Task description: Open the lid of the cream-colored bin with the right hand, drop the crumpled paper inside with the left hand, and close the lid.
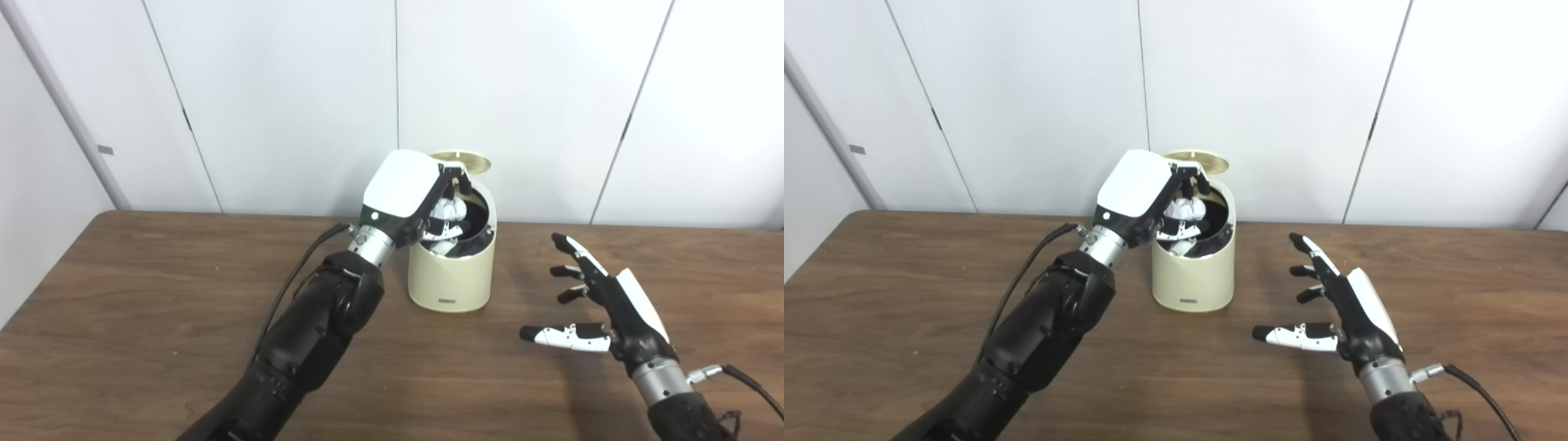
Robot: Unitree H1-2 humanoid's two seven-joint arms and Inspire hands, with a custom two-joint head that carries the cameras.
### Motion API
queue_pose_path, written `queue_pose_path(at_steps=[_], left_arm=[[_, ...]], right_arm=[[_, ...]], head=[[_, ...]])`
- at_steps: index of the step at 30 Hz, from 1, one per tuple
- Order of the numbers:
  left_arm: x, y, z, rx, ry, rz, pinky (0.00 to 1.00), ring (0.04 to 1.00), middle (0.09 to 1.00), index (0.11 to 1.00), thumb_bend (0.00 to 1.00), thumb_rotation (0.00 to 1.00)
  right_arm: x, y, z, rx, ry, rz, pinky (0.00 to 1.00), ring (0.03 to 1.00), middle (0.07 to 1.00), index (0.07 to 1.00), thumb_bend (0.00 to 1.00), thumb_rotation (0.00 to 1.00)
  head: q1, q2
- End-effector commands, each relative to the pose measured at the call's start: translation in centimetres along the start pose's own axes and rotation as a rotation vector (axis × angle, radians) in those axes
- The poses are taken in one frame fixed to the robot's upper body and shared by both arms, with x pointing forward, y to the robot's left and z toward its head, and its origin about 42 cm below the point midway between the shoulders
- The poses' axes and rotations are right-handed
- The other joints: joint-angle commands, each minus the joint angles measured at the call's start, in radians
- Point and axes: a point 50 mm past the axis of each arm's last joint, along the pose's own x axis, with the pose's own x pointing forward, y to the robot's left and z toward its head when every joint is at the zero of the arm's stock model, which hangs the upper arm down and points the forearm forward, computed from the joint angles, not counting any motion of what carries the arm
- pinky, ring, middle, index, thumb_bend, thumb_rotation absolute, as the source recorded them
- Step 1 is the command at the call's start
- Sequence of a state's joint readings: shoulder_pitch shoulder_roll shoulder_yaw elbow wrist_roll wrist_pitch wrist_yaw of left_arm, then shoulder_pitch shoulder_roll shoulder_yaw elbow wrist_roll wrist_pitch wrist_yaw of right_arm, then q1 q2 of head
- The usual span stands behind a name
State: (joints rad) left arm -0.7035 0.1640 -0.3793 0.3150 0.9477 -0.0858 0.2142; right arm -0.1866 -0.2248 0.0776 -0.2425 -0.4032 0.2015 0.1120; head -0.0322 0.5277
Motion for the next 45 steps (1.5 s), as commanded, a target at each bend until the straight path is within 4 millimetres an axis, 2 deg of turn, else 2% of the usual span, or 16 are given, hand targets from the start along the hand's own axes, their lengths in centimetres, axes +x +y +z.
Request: queue_pose_path(at_steps=[1, 3, 6, 7, 8, 11, 14, 24, 28, 29, 30, 31, 33, 38, 41, 45], left_arm=[[1.8, 2.3, 0.7, 0.022, -0.032, 0.050, 0.36, 0.410, 0.514, 0.504, 0.50, 0.00], [1.8, 2.3, 0.7, 0.029, -0.037, 0.035, 0.42, 0.505, 0.551, 0.492, 0.52, 0.03], [1.8, 2.4, 0.6, 0.040, -0.050, 0.011, 0.44, 0.552, 0.610, 0.494, 0.52, 0.06], [1.8, 2.5, 0.6, 0.042, -0.049, 0.003, 0.45, 0.560, 0.618, 0.549, 0.73, 0.07], [1.8, 2.5, 0.6, 0.040, -0.046, -0.001, 0.45, 0.571, 0.630, 0.588, 0.86, 0.07], [1.8, 2.6, 0.6, 0.034, -0.043, -0.008, 0.45, 0.572, 0.635, 0.610, 0.95, 0.06], [1.7, 2.6, 0.6, 0.032, -0.040, -0.015, 0.44, 0.566, 0.633, 0.612, 0.97, 0.05], [1.7, 2.7, 0.6, 0.034, -0.042, -0.013, 0.44, 0.555, 0.624, 0.611, 0.96, 0.04], [1.4, 3.0, 0.7, -0.007, -0.041, 0.012, 0.40, 0.504, 0.570, 0.588, 0.91, 0.00], [1.2, 3.1, 0.7, -0.052, -0.031, 0.013, 0.39, 0.488, 0.551, 0.579, 0.87, 0.00], [0.9, 3.3, 0.8, -0.103, -0.016, 0.013, 0.38, 0.465, 0.498, 0.549, 0.66, 0.00], [0.5, 3.6, 0.8, -0.169, 0.004, 0.018, 0.37, 0.434, 0.492, 0.550, 0.58, 0.00], [-0.6, 3.9, 0.8, -0.276, 0.040, 0.035, 0.32, 0.381, 0.486, 0.567, 0.51, 0.00], [-4.2, 4.6, 0.1, -0.441, 0.131, 0.062, 0.33, 0.391, 0.476, 0.561, 0.49, 0.00], [-6.5, 4.8, -0.5, -0.515, 0.174, 0.110, 0.36, 0.415, 0.477, 0.547, 0.50, 0.00], [-9.1, 4.4, -1.3, -0.447, 0.161, 0.187, 0.37, 0.414, 0.495, 0.541, 0.50, 0.00]], right_arm=[[0.3, -1.1, 1.2, -0.013, -0.065, -0.041, 0.60, 0.791, 0.927, 0.922, 0.82, 0.24], [0.3, -1.2, 1.3, -0.018, -0.059, -0.043, 0.61, 0.793, 0.926, 0.923, 0.82, 0.25], [0.3, -1.4, 1.3, -0.018, -0.061, -0.047, 0.64, 0.807, 0.929, 0.926, 0.82, 0.26], [0.3, -1.4, 1.3, -0.019, -0.063, -0.048, 0.65, 0.809, 0.930, 0.926, 0.82, 0.27], [0.3, -1.4, 1.4, -0.021, -0.065, -0.050, 0.64, 0.811, 0.931, 0.927, 0.83, 0.27], [0.3, -1.4, 1.4, -0.025, -0.067, -0.052, 0.65, 0.813, 0.932, 0.927, 0.83, 0.29], [0.3, -1.4, 1.4, -0.023, -0.067, -0.050, 0.64, 0.811, 0.931, 0.927, 0.83, 0.29], [0.4, -1.3, 1.4, -0.013, -0.067, -0.046, 0.63, 0.810, 0.932, 0.927, 0.84, 0.26], [0.4, -1.3, 1.5, -0.012, -0.073, -0.053, 0.65, 0.812, 0.930, 0.924, 0.84, 0.26], [0.4, -1.3, 1.6, -0.013, -0.076, -0.058, 0.66, 0.812, 0.929, 0.921, 0.83, 0.26], [0.4, -1.3, 1.7, -0.013, -0.078, -0.064, 0.66, 0.808, 0.923, 0.915, 0.83, 0.25], [0.5, -1.3, 1.8, -0.019, -0.083, -0.072, 0.66, 0.804, 0.919, 0.910, 0.82, 0.25], [0.7, -1.3, 2.1, -0.025, -0.096, -0.091, 0.64, 0.782, 0.895, 0.888, 0.81, 0.25], [1.8, -1.9, 3.1, -0.055, -0.139, -0.106, 0.61, 0.768, 0.877, 0.876, 0.78, 0.30], [2.8, -2.6, 3.9, -0.067, -0.166, -0.104, 0.60, 0.774, 0.873, 0.872, 0.77, 0.28], [4.1, -3.5, 4.9, -0.105, -0.193, -0.097, 0.65, 0.807, 0.904, 0.887, 0.75, 0.28]], head=[[-0.001, 0.001], [-0.001, 0.003], [-0.002, 0.005], [0.000, 0.006], [-0.001, 0.007], [-0.002, 0.010], [-0.003, 0.013], [-0.001, 0.017], [-0.001, 0.018], [0.001, 0.014], [0.001, 0.014], [-0.001, 0.012], [-0.003, 0.011], [-0.005, 0.008], [-0.010, 0.002], [-0.016, -0.002]])
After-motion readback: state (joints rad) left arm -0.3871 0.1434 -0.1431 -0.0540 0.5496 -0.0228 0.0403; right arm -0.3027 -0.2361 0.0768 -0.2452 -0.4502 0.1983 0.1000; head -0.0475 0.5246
